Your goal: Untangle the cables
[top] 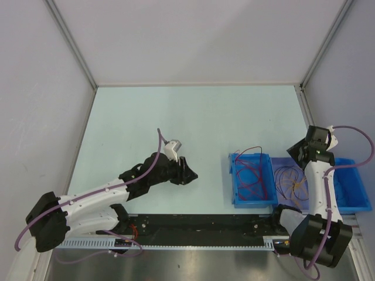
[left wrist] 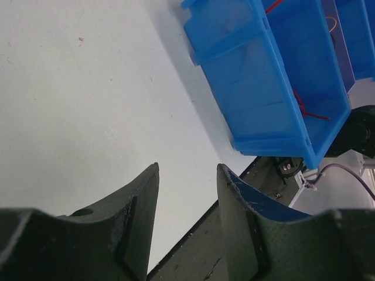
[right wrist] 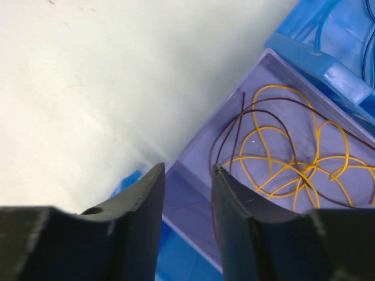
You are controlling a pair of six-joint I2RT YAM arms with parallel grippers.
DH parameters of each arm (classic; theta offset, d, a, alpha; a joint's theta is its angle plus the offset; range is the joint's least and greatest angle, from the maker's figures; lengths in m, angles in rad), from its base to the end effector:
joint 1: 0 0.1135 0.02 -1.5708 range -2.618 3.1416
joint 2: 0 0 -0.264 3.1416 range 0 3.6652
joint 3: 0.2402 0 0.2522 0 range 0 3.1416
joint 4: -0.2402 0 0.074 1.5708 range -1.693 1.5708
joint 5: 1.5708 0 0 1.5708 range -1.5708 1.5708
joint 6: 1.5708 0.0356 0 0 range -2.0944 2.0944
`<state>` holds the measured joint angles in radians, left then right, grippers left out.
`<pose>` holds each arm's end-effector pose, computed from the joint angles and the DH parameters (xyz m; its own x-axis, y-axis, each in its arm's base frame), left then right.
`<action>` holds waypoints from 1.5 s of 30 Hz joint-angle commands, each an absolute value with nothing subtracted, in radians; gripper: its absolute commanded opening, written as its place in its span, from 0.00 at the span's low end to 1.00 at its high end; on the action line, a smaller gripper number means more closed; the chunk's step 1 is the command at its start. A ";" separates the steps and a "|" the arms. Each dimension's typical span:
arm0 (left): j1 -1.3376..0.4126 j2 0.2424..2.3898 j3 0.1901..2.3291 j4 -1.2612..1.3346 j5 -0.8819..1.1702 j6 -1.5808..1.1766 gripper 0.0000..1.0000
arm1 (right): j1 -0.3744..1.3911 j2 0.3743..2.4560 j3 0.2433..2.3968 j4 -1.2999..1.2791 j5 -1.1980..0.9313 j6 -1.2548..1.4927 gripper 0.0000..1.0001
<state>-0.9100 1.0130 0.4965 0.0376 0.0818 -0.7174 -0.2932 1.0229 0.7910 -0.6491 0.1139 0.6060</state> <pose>0.1328 -0.1755 0.2182 -0.7597 -0.0904 -0.6440 0.4405 0.6570 -0.6118 0.1944 -0.0629 0.2566 -0.4040 0.7131 -0.5730 0.7135 0.6376 0.2904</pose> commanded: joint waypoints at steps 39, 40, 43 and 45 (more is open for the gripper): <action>-0.879 0.847 0.646 -0.264 -0.271 -0.541 1.00 | 0.729 0.859 1.005 -0.586 0.833 0.483 1.00; -0.880 0.842 0.643 -0.268 -0.282 -0.543 1.00 | 0.727 0.858 1.005 -0.586 0.851 0.474 1.00; -0.873 0.827 0.643 -0.304 -0.354 -0.555 1.00 | 0.724 0.862 1.005 -0.604 0.885 0.463 1.00; -0.861 0.810 0.644 -0.318 -0.373 -0.549 1.00 | 0.712 0.874 0.991 -0.626 0.885 0.485 1.00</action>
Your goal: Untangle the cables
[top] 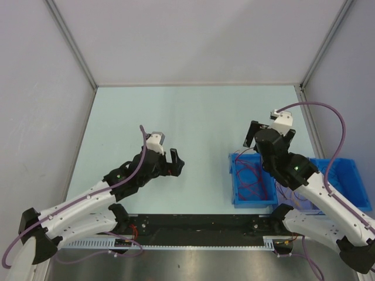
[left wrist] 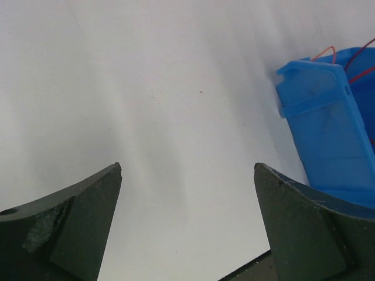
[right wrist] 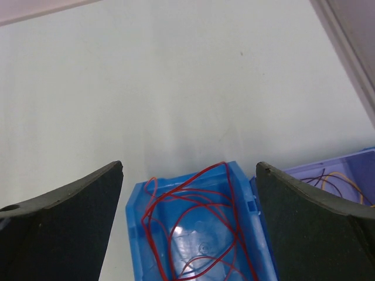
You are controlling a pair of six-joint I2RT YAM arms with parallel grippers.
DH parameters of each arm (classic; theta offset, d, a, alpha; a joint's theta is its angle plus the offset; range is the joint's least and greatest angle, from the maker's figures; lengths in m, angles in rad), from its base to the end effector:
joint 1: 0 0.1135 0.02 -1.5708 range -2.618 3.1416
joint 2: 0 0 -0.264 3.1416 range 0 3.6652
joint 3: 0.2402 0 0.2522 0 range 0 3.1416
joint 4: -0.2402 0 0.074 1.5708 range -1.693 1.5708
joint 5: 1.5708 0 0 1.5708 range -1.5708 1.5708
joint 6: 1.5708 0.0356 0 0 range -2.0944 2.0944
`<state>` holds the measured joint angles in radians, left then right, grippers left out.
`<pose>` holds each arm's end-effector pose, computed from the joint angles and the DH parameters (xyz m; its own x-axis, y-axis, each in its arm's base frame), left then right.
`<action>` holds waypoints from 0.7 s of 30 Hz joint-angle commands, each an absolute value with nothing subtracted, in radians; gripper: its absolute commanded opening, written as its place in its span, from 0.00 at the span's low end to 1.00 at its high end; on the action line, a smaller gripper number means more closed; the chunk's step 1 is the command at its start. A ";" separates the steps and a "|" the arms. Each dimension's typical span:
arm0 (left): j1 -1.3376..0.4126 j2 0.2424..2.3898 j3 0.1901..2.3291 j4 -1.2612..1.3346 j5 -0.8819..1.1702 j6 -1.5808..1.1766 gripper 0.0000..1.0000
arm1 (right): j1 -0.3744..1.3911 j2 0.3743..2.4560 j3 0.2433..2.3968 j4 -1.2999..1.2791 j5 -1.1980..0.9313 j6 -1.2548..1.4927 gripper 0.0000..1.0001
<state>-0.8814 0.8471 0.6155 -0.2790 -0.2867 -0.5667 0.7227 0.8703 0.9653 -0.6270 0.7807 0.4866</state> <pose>0.1297 -0.1415 0.2606 -0.5753 -0.1116 -0.8103 0.3252 0.8778 -0.3518 0.1467 0.0960 0.3479 -0.3433 0.1402 -0.9287 0.1647 0.9825 0.0874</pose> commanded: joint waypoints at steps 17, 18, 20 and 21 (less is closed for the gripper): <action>-0.841 0.747 0.490 -0.141 -0.977 -0.271 1.00 | 0.722 0.896 0.891 -0.511 0.856 0.434 1.00; -0.835 0.714 0.456 -0.082 -0.962 -0.218 1.00 | 0.726 0.891 0.888 -0.508 0.850 0.428 1.00; -0.815 0.623 0.365 0.065 -0.934 -0.123 1.00 | 0.738 0.878 0.868 -0.491 0.841 0.419 1.00; -0.805 0.597 0.336 0.110 -0.933 -0.098 0.99 | 0.744 0.873 0.858 -0.483 0.841 0.401 1.00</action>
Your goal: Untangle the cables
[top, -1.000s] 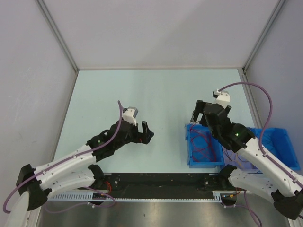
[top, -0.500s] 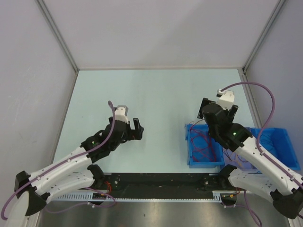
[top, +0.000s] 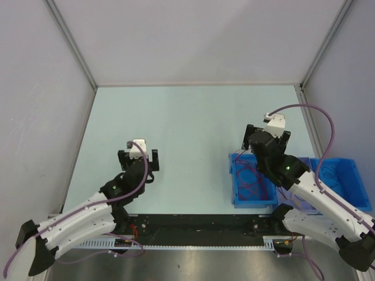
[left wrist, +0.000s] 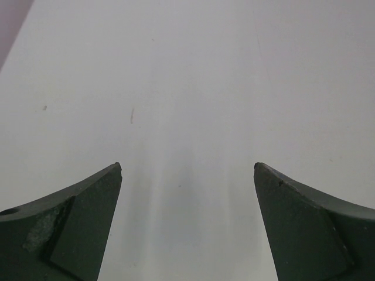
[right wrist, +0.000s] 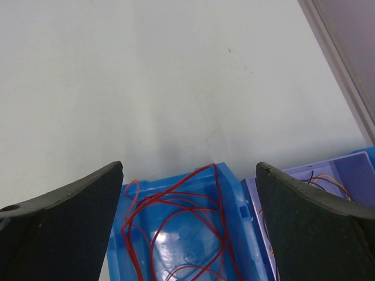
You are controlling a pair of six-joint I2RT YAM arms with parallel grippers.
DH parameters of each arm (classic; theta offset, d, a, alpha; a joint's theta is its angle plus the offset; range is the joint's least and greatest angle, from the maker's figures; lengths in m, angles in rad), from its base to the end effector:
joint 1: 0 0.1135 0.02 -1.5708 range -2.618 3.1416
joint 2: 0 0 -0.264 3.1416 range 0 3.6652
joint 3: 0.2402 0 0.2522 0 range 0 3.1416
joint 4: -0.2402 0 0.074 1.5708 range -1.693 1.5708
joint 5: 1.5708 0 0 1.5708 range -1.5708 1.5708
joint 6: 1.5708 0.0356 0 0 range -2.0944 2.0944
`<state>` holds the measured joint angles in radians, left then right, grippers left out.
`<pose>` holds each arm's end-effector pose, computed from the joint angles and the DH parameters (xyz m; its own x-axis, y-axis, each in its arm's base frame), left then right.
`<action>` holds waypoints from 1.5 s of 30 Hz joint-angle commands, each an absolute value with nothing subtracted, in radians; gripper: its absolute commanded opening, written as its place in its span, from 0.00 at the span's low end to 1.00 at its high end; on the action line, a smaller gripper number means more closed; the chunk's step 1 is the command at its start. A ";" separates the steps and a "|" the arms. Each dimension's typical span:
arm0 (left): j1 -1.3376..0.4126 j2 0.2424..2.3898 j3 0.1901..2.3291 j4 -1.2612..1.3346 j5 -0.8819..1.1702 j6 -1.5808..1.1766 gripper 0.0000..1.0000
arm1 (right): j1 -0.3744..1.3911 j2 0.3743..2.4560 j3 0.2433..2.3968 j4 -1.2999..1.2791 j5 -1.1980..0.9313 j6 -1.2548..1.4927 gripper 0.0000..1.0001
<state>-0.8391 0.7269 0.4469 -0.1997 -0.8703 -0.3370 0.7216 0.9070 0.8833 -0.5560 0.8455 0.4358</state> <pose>0.1276 -0.1014 0.2342 -0.2998 0.0148 -0.9539 -0.0770 0.9962 0.0397 0.1567 0.1024 0.3221 -0.3594 0.0568 -0.9315 0.2024 0.9791 -0.0184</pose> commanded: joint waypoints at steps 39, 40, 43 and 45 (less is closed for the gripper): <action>-0.206 1.382 0.083 1.436 -0.417 0.107 1.00 | 0.775 0.649 0.801 -0.486 0.781 0.345 1.00; -0.203 1.371 0.086 1.407 -0.414 0.094 1.00 | 0.775 0.647 0.799 -0.485 0.778 0.347 1.00; -0.201 1.371 0.083 1.407 -0.426 0.084 1.00 | 0.775 0.631 0.799 -0.498 0.781 0.366 1.00; -0.199 1.362 0.092 1.381 -0.426 0.081 1.00 | 0.773 0.618 0.799 -0.514 0.790 0.380 1.00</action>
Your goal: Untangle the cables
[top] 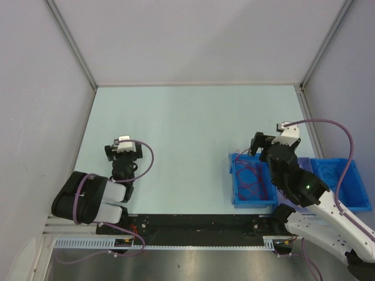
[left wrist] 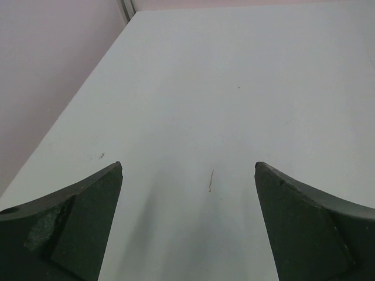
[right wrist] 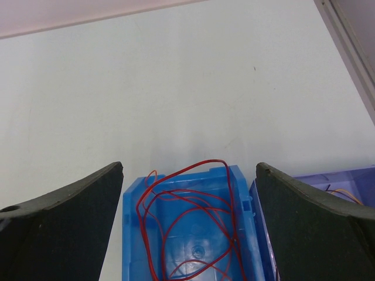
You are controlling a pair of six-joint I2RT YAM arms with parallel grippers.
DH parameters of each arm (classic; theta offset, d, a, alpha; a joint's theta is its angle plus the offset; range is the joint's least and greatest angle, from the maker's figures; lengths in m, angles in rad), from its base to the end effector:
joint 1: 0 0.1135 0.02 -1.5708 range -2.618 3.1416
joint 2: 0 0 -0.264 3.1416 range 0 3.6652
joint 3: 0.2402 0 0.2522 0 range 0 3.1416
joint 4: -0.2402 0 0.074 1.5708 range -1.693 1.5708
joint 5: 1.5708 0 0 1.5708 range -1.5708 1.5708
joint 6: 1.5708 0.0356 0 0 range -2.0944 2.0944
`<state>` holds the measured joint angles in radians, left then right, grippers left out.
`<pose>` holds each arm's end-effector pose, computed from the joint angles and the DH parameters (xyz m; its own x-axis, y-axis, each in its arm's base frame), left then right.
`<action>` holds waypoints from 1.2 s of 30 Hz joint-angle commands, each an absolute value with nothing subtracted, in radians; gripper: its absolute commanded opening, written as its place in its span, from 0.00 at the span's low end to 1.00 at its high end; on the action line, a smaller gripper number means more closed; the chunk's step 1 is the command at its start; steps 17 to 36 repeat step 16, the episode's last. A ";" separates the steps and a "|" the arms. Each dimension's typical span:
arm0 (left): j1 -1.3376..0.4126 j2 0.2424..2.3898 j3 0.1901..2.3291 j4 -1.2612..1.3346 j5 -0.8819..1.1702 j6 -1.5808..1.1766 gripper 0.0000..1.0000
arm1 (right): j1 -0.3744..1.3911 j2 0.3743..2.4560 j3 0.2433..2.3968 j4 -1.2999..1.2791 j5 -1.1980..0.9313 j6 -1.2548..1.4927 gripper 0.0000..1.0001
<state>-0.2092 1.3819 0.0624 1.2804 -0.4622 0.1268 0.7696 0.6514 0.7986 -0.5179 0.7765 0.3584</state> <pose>0.1943 -0.0250 0.1463 -0.0695 0.1305 -0.9890 -0.2431 0.9593 0.1437 0.1152 0.0769 0.3328 -0.2532 0.1031 -0.9619 0.0657 0.9938 0.0892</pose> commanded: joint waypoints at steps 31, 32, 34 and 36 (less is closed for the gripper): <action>-0.187 1.364 0.107 1.350 -0.413 0.072 1.00 | 0.775 0.652 0.808 -0.405 0.829 0.318 1.00; -0.187 1.364 0.107 1.350 -0.413 0.072 1.00 | 0.775 0.652 0.808 -0.405 0.829 0.318 1.00; -0.187 1.364 0.107 1.350 -0.413 0.072 1.00 | 0.775 0.652 0.808 -0.405 0.829 0.318 1.00; -0.187 1.364 0.107 1.350 -0.413 0.072 1.00 | 0.775 0.652 0.808 -0.405 0.829 0.318 1.00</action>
